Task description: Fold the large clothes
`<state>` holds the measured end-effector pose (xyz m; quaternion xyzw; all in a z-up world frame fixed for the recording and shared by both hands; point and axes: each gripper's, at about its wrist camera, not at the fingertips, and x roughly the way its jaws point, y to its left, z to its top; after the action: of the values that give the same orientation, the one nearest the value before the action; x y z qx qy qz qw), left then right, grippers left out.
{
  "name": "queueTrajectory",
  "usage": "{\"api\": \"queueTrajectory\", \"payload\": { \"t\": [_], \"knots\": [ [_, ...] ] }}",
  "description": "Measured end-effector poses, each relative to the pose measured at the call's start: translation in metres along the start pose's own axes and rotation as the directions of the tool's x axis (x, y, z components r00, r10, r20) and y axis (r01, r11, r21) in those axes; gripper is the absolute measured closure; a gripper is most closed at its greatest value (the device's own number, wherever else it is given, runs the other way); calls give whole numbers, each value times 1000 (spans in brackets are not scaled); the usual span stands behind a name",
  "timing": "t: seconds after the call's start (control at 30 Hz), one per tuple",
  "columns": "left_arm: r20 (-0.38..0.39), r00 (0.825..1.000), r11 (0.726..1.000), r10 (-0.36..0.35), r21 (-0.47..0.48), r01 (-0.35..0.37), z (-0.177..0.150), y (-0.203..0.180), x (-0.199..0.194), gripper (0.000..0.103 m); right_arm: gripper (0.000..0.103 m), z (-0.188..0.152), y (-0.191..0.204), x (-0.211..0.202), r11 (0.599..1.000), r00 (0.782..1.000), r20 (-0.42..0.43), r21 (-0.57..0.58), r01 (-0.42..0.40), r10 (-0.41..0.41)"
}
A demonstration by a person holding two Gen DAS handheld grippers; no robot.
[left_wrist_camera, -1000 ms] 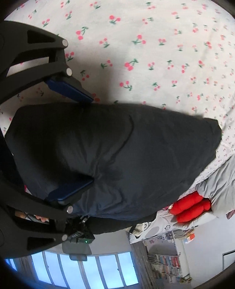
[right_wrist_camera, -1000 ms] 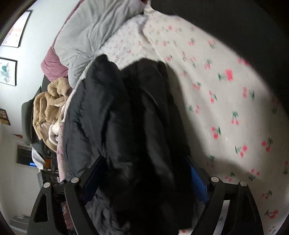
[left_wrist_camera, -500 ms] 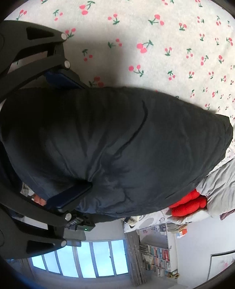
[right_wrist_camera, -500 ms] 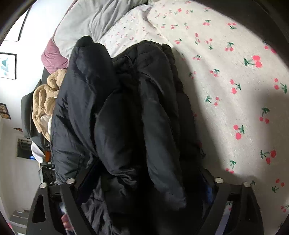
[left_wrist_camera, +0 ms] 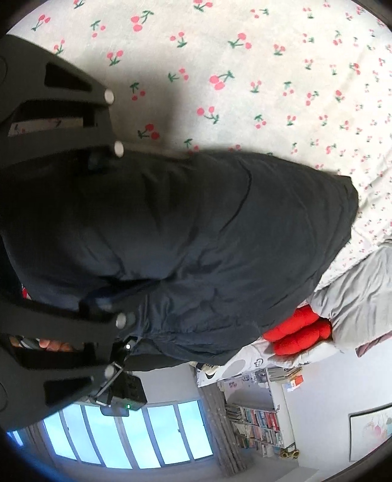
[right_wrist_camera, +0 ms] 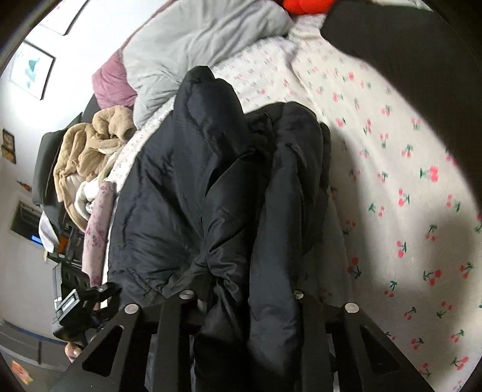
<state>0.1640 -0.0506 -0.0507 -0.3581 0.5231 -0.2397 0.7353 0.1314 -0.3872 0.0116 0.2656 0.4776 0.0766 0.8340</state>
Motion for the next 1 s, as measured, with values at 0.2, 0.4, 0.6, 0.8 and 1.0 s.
{"api": "queueTrajectory", "payload": {
  "t": [0.2, 0.4, 0.6, 0.8, 1.0],
  "knots": [
    [38, 999, 999, -33, 16, 33, 1, -3, -5, 70, 83, 1, 30, -15, 991, 997, 76, -130, 38, -28],
    [95, 990, 995, -101, 21, 100, 5, -17, -22, 75, 86, 4, 57, -42, 968, 984, 180, -249, 40, 6],
    [151, 974, 982, -170, 108, 154, 12, -60, -42, 76, 87, 15, 74, -82, 951, 959, 264, -310, -14, 100],
    [210, 957, 958, -201, 246, 147, 25, -124, -56, 77, 88, 36, 80, -133, 943, 914, 366, -328, -52, 177],
    [211, 930, 890, -300, 413, 193, 35, -243, -43, 77, 88, 68, 80, -222, 922, 855, 490, -386, 34, 173]
  ]
}}
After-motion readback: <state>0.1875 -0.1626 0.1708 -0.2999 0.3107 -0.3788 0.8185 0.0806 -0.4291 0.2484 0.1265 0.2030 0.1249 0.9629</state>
